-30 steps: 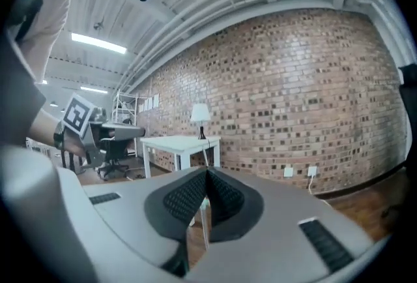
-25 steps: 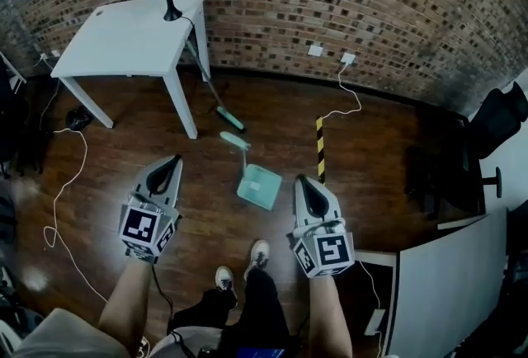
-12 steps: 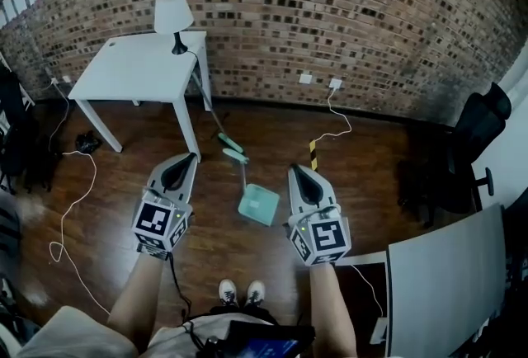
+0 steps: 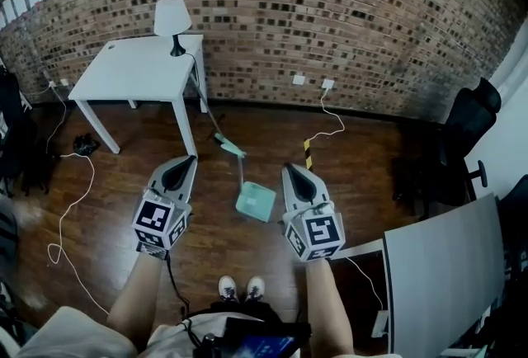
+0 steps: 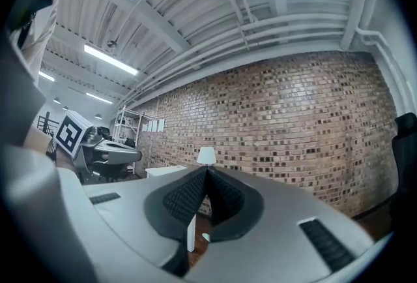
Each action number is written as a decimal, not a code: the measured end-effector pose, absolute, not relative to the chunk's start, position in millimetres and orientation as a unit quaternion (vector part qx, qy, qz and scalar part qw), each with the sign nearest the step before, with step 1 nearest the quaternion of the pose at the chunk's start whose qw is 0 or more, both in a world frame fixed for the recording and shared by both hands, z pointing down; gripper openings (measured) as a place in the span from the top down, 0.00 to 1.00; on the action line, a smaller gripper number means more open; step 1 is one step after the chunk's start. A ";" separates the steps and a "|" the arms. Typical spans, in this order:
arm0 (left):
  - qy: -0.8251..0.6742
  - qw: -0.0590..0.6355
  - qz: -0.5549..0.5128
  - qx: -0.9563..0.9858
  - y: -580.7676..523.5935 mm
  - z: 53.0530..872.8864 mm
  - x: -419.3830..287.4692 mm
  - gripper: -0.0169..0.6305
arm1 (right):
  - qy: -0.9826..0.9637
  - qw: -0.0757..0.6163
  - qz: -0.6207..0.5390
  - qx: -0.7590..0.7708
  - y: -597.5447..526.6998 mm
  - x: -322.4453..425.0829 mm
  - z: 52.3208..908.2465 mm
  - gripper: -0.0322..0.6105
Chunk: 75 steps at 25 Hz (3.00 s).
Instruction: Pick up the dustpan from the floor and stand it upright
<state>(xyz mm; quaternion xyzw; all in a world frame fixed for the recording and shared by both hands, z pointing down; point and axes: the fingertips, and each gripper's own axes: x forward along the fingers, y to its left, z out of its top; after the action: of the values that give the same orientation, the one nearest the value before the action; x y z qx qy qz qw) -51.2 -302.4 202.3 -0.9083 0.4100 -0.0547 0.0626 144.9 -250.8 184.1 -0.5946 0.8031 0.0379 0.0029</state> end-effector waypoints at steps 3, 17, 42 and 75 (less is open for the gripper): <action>0.395 0.071 -0.066 -0.914 -286.0 208.7 -51.7 0.98 | 0.797 0.012 0.038 -0.602 -232.3 142.1 185.2 0.96; 0.379 0.081 -0.070 -0.919 -102.4 253.0 -51.2 0.98 | 0.785 0.040 0.010 -0.618 -44.6 149.9 230.7 0.96; 0.380 0.077 -0.083 -0.918 233.3 200.8 -93.7 0.98 | 0.796 0.026 0.010 -0.604 295.3 89.4 180.0 0.96; 0.366 0.084 -0.073 -0.924 244.5 189.7 -110.6 0.98 | 0.805 0.007 0.042 -0.591 296.1 45.9 159.4 0.96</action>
<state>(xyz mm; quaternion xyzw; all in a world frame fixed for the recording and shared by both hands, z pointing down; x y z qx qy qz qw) -110.6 244.5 189.7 -0.9239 0.3660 -0.0728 0.0842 45.9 296.1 159.4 -0.5912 0.8054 0.0421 0.0075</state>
